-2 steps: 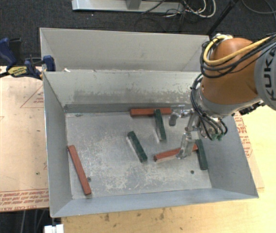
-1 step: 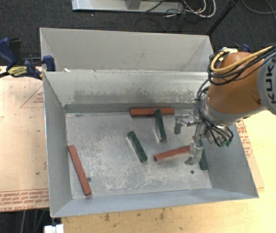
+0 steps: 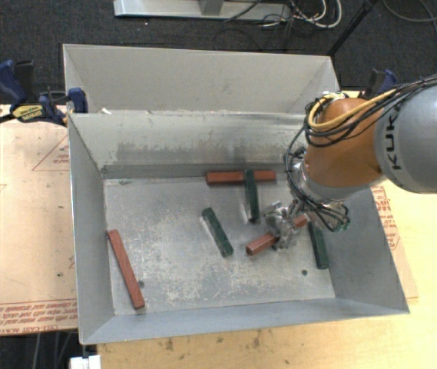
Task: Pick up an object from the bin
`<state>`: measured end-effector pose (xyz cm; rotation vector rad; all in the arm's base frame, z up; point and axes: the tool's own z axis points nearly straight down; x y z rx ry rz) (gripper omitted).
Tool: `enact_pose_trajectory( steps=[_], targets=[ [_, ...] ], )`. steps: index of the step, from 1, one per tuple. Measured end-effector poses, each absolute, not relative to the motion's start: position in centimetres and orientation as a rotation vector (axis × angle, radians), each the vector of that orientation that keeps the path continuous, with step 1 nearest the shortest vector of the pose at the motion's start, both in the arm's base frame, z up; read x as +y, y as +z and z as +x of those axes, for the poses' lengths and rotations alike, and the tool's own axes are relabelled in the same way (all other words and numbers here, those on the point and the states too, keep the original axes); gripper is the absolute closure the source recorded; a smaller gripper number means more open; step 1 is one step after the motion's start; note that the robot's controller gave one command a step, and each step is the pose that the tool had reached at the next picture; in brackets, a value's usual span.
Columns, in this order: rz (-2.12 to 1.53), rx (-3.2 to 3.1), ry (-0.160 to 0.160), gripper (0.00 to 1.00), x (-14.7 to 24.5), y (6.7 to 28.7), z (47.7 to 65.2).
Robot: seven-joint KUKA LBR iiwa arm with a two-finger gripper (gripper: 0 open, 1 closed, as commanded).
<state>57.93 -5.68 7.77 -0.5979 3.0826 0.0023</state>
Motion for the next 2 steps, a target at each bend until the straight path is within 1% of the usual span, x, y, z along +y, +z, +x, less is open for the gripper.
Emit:
enact_pose_trajectory(
  steps=[1, 2],
  targets=[
    [-0.597, 3.083, 0.002, 1.00, -5.7, 7.8, 57.9],
    [-0.587, 3.089, 0.004, 1.00, -5.6, 12.5, 59.8]
  ],
)
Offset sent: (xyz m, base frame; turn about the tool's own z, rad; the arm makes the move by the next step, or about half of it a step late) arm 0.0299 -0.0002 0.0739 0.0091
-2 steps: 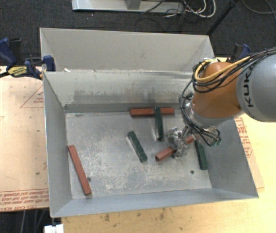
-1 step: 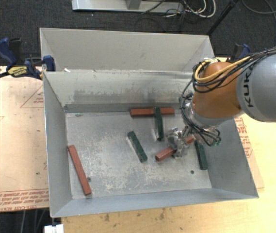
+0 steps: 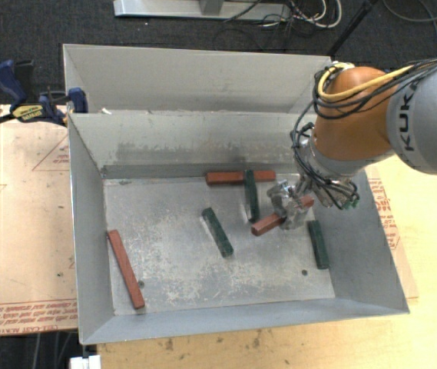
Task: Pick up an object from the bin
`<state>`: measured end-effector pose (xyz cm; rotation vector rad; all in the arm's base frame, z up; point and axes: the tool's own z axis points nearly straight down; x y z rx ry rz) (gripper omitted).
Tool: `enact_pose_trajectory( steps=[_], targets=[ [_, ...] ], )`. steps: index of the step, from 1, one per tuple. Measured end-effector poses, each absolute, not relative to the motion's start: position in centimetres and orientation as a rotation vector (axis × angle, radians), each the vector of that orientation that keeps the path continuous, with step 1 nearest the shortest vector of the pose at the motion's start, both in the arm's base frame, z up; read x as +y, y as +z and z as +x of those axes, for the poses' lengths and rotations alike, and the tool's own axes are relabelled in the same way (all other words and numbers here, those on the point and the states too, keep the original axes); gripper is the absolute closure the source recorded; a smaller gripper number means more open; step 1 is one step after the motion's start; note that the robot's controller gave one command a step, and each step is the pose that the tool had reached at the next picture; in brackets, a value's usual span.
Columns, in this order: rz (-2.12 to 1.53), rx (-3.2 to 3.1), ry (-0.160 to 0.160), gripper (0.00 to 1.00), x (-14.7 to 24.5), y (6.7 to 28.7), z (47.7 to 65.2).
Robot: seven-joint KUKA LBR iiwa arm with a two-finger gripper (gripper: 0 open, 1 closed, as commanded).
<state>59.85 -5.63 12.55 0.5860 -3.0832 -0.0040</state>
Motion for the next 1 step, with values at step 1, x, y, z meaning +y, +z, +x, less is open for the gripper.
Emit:
enact_pose_trajectory(
  steps=[1],
  targets=[
    [0.645, -3.079, 0.000, 1.00, -7.53, 27.00, 57.97]
  ],
)
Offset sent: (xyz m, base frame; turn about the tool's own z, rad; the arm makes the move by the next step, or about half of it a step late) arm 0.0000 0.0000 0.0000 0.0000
